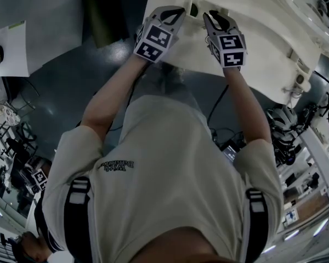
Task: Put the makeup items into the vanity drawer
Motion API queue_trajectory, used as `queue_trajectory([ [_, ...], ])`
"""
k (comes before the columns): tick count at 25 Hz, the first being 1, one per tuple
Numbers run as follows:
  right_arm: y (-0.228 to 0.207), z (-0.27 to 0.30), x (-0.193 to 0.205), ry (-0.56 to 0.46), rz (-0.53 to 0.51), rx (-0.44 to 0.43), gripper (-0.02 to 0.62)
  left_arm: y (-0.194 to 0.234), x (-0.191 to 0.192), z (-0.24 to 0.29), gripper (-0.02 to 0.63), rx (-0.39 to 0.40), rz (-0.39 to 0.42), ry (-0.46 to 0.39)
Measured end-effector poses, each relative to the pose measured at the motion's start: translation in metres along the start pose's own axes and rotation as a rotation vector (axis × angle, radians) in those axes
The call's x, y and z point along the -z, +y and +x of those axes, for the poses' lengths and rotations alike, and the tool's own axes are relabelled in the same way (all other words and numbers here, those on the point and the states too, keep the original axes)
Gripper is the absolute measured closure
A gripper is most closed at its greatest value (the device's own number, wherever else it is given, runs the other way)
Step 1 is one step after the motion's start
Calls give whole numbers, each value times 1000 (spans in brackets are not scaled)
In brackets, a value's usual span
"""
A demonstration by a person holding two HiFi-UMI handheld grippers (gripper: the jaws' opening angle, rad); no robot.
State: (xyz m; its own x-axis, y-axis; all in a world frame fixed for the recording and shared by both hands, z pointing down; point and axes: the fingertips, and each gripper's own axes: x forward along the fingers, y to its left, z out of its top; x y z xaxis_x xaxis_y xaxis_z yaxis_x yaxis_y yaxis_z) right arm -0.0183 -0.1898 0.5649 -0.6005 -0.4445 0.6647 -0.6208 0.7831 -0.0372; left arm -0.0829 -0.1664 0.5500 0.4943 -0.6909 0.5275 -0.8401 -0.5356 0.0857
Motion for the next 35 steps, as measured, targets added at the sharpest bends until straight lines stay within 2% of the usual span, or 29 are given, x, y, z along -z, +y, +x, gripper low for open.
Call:
queue_trajectory([
  [10,0,-7,-7,-46,44,6,538,0,-5,-4,591,-8,0,-9],
  [20,-9,-40,-45,-152,56,50,568,-1,-38,-17,591,-17,28,-56],
  [27,-9,-97,-88,-270,44,82,568,-17,-79,-39,591,-6,64,-125],
  [35,-6,-174,-139,-430,42,125,568,-27,-145,-86,592,-14,99,-238],
])
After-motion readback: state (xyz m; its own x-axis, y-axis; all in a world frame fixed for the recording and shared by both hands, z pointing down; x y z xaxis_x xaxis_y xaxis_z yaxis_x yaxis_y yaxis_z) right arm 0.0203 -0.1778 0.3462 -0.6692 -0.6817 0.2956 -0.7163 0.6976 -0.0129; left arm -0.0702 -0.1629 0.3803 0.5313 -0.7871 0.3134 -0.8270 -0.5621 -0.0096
